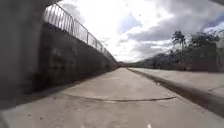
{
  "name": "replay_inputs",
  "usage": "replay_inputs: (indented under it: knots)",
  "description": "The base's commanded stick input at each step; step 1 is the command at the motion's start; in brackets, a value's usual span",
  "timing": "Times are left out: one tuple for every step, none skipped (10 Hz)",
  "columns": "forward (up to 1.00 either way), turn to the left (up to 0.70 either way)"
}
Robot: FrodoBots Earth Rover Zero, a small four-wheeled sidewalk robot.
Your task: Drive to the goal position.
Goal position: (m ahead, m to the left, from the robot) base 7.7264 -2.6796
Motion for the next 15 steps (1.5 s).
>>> replay_inputs:
  knots:
    - [1.0,0.0]
    - [1.0,0.0]
    - [1.0,0.0]
    - [1.0,0.0]
    - [1.0,0.0]
    - [1.0,0.0]
    - [1.0,0.0]
    - [1.0,0.0]
    - [1.0,0.0]
    - [1.0,0.0]
    - [1.0,0.0]
    - [1.0,0.0]
    - [1.0,0.0]
    - [1.0,0.0]
    - [1.0,-0.05]
